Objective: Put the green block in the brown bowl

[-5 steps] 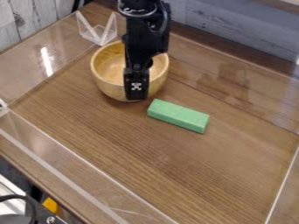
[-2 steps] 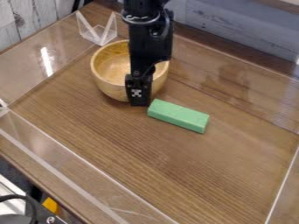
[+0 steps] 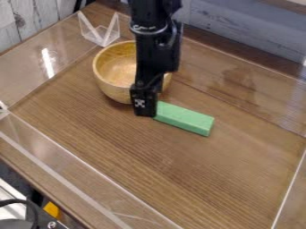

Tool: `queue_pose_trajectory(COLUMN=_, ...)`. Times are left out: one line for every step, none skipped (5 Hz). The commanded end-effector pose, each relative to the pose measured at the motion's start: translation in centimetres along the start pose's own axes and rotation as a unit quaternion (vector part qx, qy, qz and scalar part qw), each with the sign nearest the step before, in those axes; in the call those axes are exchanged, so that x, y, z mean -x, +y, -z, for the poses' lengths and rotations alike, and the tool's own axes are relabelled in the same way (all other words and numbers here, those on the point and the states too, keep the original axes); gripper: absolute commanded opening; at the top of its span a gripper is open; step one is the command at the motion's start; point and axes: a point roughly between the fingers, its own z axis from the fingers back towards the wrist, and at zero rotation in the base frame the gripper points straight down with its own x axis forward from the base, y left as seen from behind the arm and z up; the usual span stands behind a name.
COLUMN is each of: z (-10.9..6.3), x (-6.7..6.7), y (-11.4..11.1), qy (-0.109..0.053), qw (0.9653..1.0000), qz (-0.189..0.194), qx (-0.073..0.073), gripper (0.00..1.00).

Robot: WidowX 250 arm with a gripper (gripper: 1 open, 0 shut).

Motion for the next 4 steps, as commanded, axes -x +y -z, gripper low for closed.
queue_pose_trajectory(z=0.2, x=-1.1, y=0.2, qy=-0.005, qw=0.9991, qz=0.04, qx=-0.01, gripper=1.0)
queue_pose_trajectory(z=0.9, x=-2.0, y=0.2, qy=-0.006, qw=0.9974, qz=0.071, qx=-0.009, gripper=1.0)
queue_pose_trajectory(z=1.7, x=-2.7, y=0.4, qy=-0.006, qw=0.996, qz=0.089, qx=-0.009, gripper=1.0)
queue_pose_trajectory(z=2.5, x=-3.3, y=0.5, qy=-0.005, qw=0.995, qz=0.099, qx=-0.009, gripper=1.0)
